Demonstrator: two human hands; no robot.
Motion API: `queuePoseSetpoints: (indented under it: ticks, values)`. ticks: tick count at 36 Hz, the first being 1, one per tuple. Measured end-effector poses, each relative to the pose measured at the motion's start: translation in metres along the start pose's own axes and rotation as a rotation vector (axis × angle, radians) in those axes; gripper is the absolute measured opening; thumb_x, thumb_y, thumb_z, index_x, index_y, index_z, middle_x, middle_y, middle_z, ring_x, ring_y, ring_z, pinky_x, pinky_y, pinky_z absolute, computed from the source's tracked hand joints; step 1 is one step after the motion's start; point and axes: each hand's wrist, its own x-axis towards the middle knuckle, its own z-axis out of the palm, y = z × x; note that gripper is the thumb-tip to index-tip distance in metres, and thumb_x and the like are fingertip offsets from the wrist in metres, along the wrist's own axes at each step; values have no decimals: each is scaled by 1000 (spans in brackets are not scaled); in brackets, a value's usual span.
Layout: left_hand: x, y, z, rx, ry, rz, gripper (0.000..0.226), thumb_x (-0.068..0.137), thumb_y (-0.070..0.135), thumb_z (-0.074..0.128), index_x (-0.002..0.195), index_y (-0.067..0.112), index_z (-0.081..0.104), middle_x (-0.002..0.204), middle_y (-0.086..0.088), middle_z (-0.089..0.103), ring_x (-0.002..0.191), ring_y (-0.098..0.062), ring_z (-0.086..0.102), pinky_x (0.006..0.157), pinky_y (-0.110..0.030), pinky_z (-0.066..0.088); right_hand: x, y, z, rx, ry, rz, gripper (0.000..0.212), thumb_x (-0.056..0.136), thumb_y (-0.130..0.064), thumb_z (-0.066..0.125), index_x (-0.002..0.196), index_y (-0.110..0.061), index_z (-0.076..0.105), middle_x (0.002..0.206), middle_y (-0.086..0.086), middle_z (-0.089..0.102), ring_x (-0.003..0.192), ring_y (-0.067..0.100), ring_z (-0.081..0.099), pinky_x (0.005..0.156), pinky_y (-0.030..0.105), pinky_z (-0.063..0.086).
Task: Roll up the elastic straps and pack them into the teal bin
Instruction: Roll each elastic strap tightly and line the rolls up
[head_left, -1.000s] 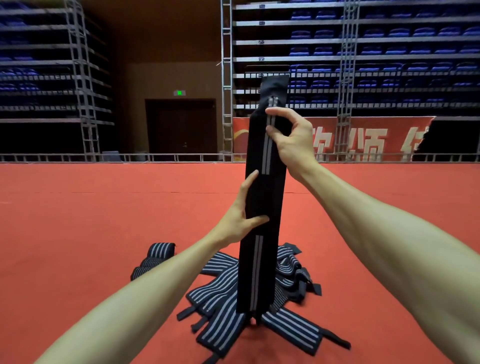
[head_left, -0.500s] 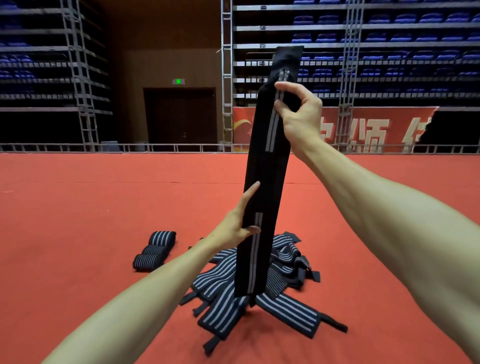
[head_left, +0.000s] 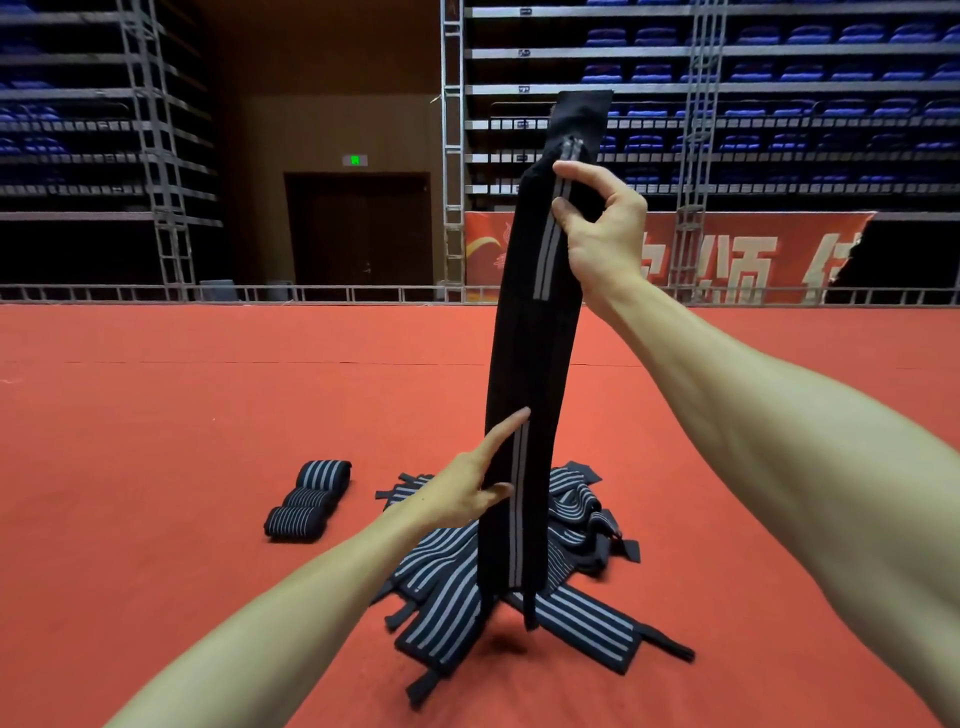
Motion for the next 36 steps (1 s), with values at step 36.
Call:
queuePoseSetpoints:
  ticks: [36]
  values:
    - [-57, -13, 94, -577, -158, -417, 93, 80, -6, 75, 149, 36, 28, 131, -3, 60, 99, -12, 69, 62, -34, 59, -77, 79, -15, -107, -70, 142, 34, 84, 6, 67, 107, -20, 72, 107, -11, 68, 106, 4, 63, 99, 16, 46]
